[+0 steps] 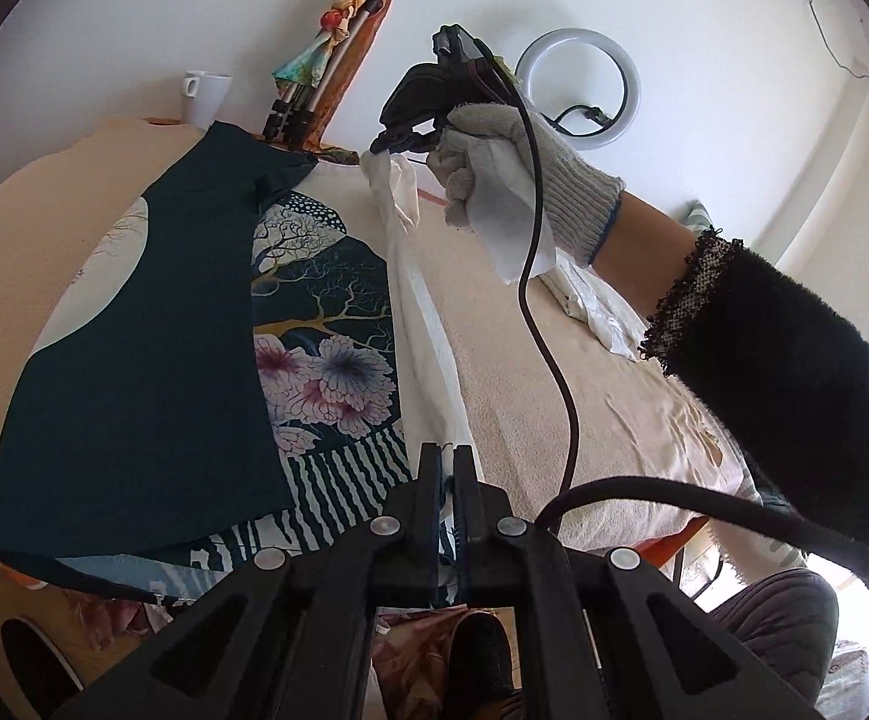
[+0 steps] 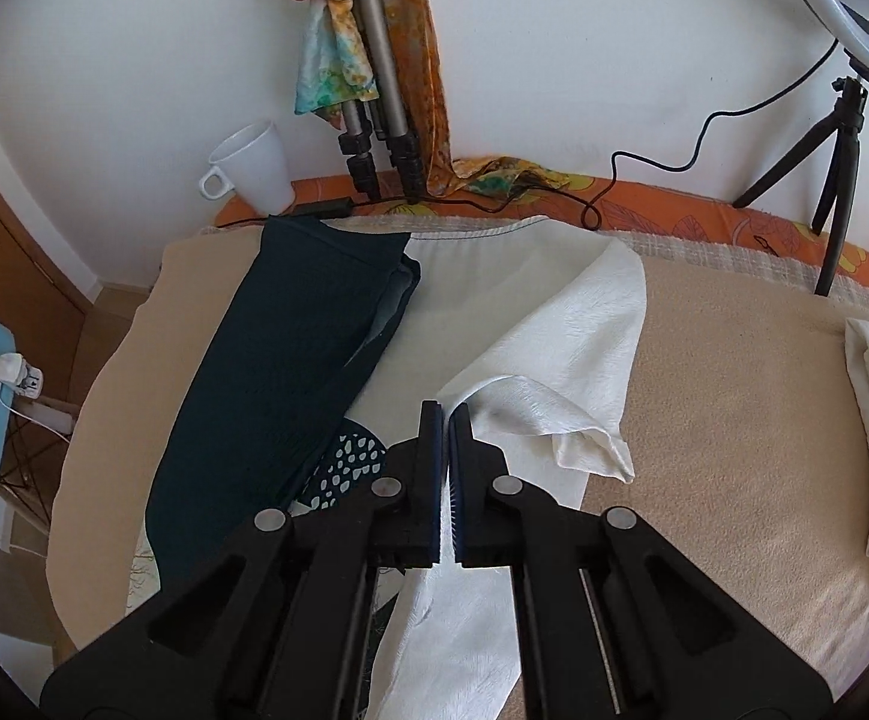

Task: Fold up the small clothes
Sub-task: 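Fold the cream side over the shirt body with the right gripper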

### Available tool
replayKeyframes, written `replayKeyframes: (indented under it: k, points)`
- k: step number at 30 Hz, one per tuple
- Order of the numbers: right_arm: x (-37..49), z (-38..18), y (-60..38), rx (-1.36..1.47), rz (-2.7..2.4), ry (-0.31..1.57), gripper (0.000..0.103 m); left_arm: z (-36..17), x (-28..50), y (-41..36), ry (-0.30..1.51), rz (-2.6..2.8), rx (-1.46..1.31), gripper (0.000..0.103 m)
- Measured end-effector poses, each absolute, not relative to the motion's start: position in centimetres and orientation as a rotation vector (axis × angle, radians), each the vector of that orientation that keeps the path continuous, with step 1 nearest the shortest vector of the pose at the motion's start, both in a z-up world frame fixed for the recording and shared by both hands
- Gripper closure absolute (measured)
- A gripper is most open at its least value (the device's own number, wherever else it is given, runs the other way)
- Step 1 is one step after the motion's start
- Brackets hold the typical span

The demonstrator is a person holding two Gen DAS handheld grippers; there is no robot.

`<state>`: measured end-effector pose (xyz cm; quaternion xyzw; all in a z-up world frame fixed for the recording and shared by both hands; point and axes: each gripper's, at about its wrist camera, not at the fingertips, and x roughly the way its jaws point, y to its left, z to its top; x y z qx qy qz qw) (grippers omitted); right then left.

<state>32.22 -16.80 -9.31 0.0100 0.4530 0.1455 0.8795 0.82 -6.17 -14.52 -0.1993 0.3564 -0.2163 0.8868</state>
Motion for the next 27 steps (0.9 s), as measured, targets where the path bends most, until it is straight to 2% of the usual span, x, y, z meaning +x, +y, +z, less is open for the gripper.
replayKeyframes:
  k: [13, 14, 15, 16, 17, 18, 19, 23, 27]
  points:
    - [33.7, -12.6, -5.0, -0.15, 0.393, 1.0, 0.099, -16.8, 0.4, -0.4, 0.79, -0.3, -0.467, 0.102]
    - [33.9, -13.2, -4.6, -0.141, 0.417, 1.022, 0.099, -17.0, 0.4, -0.3, 0.803, -0.285, -0.458, 0.095]
    - [33.9, -13.5, -4.4, -0.138, 0.424, 1.038, 0.097, -17.1, 0.3, -0.1, 0.809, -0.274, -0.448, 0.09]
    - [34.0, -13.8, -4.4, -0.125, 0.439, 1.06, 0.087, -17.0, 0.1, 0.1, 0.813, -0.25, -0.435, 0.077]
    - [33.9, -13.7, -4.7, -0.091, 0.47, 1.077, 0.07, -17.0, -0.1, 0.3, 0.812, -0.237, -0.426, 0.074]
    - [33.8, -13.3, -5.4, -0.044, 0.502, 1.075, 0.063, -16.7, -0.4, 0.6, 0.811, -0.237, -0.418, 0.074]
    - [33.5, -12.6, -6.3, 0.008, 0.527, 1.053, 0.061, -16.4, -0.6, 1.0, 0.809, -0.234, -0.408, 0.074]
    - [33.3, -10.0, -11.5, 0.224, 0.562, 0.974, 0.061, -14.6, -1.8, 2.6, 0.772, -0.208, -0.368, 0.071]
    - [34.1, -11.0, -15.4, 0.307, 0.475, 1.013, 0.061, -13.7, -1.9, 3.8, 0.732, -0.177, -0.366, 0.071]
